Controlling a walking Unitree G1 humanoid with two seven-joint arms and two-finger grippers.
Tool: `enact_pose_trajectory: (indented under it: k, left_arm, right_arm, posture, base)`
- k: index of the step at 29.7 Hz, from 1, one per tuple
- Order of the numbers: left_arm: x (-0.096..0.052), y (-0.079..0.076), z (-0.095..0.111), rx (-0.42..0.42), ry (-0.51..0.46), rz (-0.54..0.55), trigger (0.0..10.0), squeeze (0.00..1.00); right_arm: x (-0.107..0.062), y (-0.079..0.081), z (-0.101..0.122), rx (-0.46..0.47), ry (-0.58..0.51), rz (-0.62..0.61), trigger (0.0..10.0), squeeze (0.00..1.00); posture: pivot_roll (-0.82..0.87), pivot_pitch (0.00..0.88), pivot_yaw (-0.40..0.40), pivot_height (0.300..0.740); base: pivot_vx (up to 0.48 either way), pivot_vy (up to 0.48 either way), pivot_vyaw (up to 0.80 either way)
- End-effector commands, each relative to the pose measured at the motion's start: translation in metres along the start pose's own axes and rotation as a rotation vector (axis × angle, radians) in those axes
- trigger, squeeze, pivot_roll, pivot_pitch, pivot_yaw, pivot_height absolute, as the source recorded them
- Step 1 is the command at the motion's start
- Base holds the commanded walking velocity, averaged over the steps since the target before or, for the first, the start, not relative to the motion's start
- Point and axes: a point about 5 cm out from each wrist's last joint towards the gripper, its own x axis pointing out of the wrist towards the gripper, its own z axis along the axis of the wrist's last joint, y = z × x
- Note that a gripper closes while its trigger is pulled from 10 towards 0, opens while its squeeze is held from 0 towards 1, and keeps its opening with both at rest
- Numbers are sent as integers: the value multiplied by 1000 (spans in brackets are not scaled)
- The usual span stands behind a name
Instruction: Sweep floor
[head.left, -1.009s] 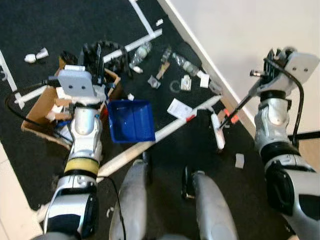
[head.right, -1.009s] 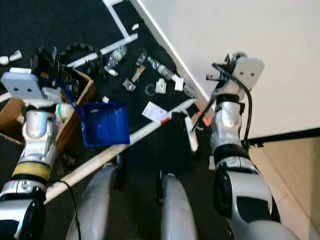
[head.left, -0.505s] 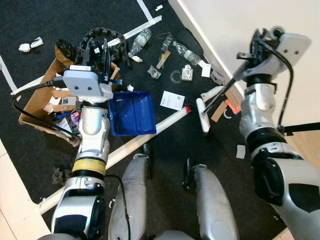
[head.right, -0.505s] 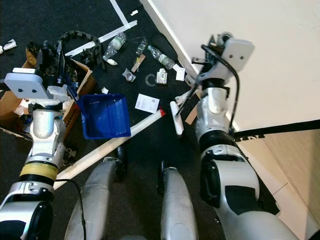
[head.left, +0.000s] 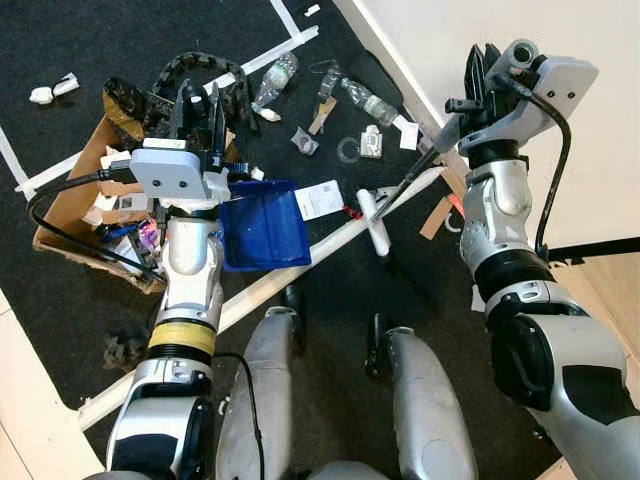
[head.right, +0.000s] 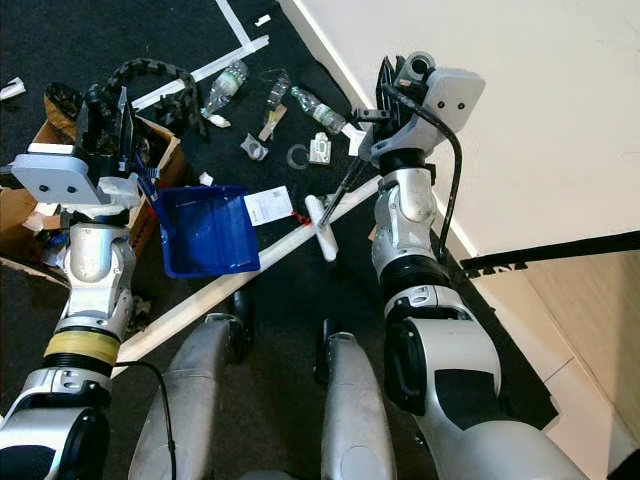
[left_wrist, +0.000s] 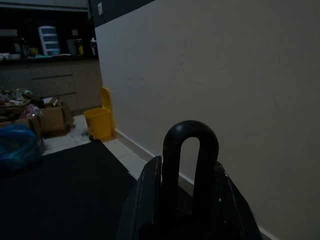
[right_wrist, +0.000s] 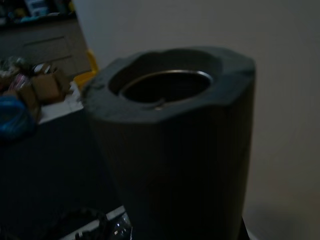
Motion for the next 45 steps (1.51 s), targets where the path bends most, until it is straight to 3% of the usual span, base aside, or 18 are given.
enact_pose_trajectory:
  k: [1,8,20,25,27,29,33,37,45]
  left_arm:
    - [-24,-22,-26,-78,158,-18,10000,0]
    - [-23,-25,-28,-84,160,-17,10000,0]
    - [-24,-27,-29,-87,160,-21,10000,0]
    - [-27,-29,-29,-89,159,-27,10000,0]
    - [-28,-31,-28,-91,155,-31,10000,0]
    - [-29,-32,-27,-93,151,-34,10000,0]
    - [-30,-32,-25,-93,145,-36,10000,0]
    - [-33,-31,-25,-91,147,-38,10000,0]
    - [-34,-32,-22,-93,145,-39,10000,0]
  right_arm:
    - [2,3,2,89,-28,-25,10000,0]
    - [7,1,6,141,-31,-24,10000,0]
    - [15,-10,22,113,-88,-24,10000,0]
    - [22,-16,35,42,-134,-20,10000,0]
    - [24,-16,37,-12,-127,-7,10000,0]
    - [26,-13,36,-129,-102,35,10000,0]
    - [26,-12,34,-227,-76,68,10000,0]
    - [25,-8,29,-254,-44,99,10000,0]
    - [2,8,-5,-259,67,183,10000,0]
  posture:
    - [111,509,-120,740]
    - [98,480,-126,740]
    - [96,467,-130,740]
    - [104,473,-126,740]
    - [115,484,-125,740]
    - [123,493,-123,740]
    - [133,507,-122,740]
    - [133,517,-121,740]
    - [157,550,-115,740]
  base:
    - [0,0,0]
    - [0,0,0]
    - [0,0,0]
    - [0,0,0]
    - [0,0,0]
    - [0,0,0]
    - [0,0,0]
    - [0,0,0]
    - [0,0,0]
